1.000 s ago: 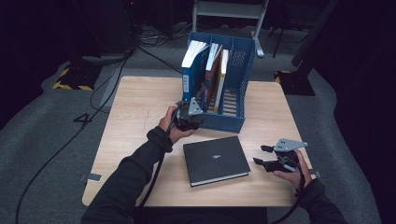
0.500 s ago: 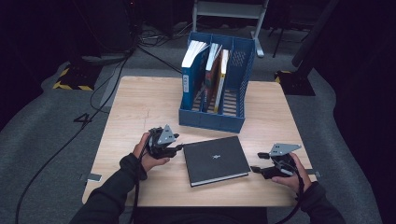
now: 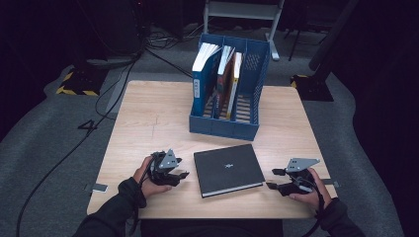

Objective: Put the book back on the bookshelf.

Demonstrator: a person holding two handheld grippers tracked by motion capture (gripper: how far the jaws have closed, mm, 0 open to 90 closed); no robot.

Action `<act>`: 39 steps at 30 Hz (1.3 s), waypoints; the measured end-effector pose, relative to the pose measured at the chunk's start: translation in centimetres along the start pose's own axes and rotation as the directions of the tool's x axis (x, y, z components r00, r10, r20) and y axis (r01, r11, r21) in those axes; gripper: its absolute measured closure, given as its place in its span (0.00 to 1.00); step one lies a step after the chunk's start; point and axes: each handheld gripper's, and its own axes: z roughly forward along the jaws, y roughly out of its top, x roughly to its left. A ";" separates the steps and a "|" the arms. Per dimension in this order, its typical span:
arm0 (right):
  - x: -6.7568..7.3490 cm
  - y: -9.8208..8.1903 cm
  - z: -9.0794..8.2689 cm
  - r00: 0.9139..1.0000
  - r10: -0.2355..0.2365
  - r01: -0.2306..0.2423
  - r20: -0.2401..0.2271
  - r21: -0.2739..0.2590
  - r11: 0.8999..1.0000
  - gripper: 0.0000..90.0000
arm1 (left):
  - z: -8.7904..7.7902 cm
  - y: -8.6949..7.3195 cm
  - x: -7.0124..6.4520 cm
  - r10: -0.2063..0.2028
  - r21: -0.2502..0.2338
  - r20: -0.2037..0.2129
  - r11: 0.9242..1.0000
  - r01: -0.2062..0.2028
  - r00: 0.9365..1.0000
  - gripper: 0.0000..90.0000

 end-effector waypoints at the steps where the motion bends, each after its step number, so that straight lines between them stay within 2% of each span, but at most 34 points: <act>1: 0.1 0.0 0.2 1.000 -0.007 0.007 -0.007 0.011 1.000 0.45 | 0.2 0.0 -0.1 0.002 0.009 0.004 1.000 -0.002 1.000 0.41; 4: 0.5 0.0 0.8 1.000 -0.026 0.026 -0.015 0.029 0.999 0.48 | 0.6 -0.1 -0.6 0.024 0.028 0.016 0.999 -0.025 1.000 0.38; 7: 0.8 0.1 1.7 0.998 -0.051 0.052 -0.022 0.048 0.997 0.56 | 0.8 -0.2 -0.9 0.036 0.037 0.039 0.999 -0.038 0.999 0.35; 9: 0.8 0.3 2.0 0.998 -0.055 0.055 -0.018 0.040 0.998 0.62 | 0.8 -0.3 -0.9 0.028 0.032 0.061 0.999 -0.030 0.998 0.34; 12: 0.7 0.5 2.0 0.998 -0.056 0.057 -0.018 0.015 0.998 0.67 | 0.9 -0.4 -0.9 0.035 0.043 0.070 0.998 -0.038 0.997 0.33; 17: 0.8 0.7 2.3 0.996 -0.077 0.077 -0.043 0.007 0.997 0.72 | 1.3 -0.3 -0.9 0.045 0.050 0.077 0.998 -0.049 0.996 0.32; 19: 0.9 0.8 2.3 0.995 -0.082 0.082 -0.053 -0.001 0.997 0.73 | 1.4 -0.5 -0.7 0.029 0.039 0.086 0.999 -0.032 0.996 0.31; 20: 0.9 0.8 2.3 0.995 -0.082 0.082 -0.053 -0.001 0.997 0.73 | 1.4 -0.5 -0.7 0.029 0.039 0.086 0.999 -0.032 0.996 0.30; 21: 1.0 0.8 2.3 0.995 -0.081 0.081 -0.049 -0.006 0.997 0.73 | 1.6 -0.7 -0.3 -0.002 0.030 0.105 1.000 -0.001 0.994 0.28; 22: 1.0 0.9 2.2 0.995 -0.081 0.081 -0.049 -0.007 0.997 0.73 | 1.6 -0.7 -0.3 -0.003 0.029 0.104 1.000 0.000 0.995 0.27; 39: 1.1 1.2 1.9 0.996 -0.077 0.076 -0.040 -0.034 0.997 0.70 | 1.7 -0.7 -0.2 0.000 0.030 0.111 1.000 -0.004 0.994 0.26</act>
